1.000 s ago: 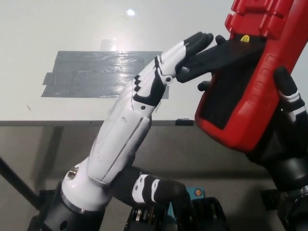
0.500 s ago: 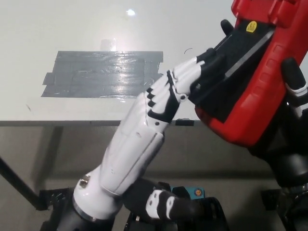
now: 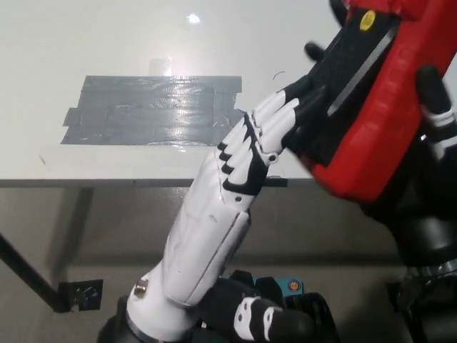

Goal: The robot first picks the multimeter with right hand and then unfolds the black stand on the back of it using left hand

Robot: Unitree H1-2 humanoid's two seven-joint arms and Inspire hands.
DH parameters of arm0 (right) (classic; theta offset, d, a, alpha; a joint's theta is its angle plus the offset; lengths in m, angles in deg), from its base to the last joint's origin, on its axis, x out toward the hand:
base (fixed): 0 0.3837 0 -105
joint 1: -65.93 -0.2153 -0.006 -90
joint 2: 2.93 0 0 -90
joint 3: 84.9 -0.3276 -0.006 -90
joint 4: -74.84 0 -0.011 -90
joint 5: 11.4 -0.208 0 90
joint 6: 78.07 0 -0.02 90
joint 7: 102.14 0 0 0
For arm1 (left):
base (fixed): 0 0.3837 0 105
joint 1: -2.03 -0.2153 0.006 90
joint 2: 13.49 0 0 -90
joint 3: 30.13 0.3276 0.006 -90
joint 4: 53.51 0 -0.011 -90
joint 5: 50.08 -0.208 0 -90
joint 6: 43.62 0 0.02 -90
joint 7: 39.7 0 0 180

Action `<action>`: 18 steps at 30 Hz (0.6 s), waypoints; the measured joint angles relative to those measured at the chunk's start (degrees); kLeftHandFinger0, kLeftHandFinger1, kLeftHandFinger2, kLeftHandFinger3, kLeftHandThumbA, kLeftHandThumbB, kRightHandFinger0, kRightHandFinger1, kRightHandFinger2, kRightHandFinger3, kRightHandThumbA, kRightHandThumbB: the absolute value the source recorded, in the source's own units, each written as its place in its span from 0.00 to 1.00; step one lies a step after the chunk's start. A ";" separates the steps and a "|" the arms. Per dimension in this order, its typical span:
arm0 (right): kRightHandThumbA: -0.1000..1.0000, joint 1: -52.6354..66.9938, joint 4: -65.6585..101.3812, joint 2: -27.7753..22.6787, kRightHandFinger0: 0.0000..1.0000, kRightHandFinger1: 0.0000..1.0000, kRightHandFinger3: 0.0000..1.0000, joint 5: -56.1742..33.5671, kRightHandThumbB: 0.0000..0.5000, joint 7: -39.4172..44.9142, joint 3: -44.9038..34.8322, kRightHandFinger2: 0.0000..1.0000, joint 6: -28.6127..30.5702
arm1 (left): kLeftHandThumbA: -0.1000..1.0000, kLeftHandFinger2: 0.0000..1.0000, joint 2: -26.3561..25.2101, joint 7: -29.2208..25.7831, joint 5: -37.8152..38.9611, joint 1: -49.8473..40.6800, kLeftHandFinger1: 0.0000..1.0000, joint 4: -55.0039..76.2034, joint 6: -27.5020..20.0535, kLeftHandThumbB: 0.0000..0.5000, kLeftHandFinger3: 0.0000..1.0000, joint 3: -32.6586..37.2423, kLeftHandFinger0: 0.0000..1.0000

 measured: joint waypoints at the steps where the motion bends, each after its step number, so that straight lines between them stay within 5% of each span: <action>1: 0.00 -0.27 -0.01 0.54 0.19 0.67 0.90 0.25 0.15 -0.26 -0.35 0.94 0.00 | 1.00 1.00 0.20 -0.63 -0.44 -0.51 1.00 -0.31 -0.77 0.60 1.00 0.14 1.00; 8: 0.00 -0.87 -0.02 5.04 0.21 0.69 0.90 0.81 0.13 -1.90 -2.74 0.95 0.29 | 1.00 1.00 2.00 -4.25 -2.42 -3.05 1.00 -3.29 -5.56 0.60 1.00 0.94 1.00; 18: 0.01 -6.68 -0.04 13.53 0.10 0.59 0.91 4.94 0.13 -3.00 -4.90 0.88 4.76 | 1.00 1.00 2.32 -4.92 -6.46 -8.17 1.00 -9.36 -9.14 0.60 1.00 4.74 1.00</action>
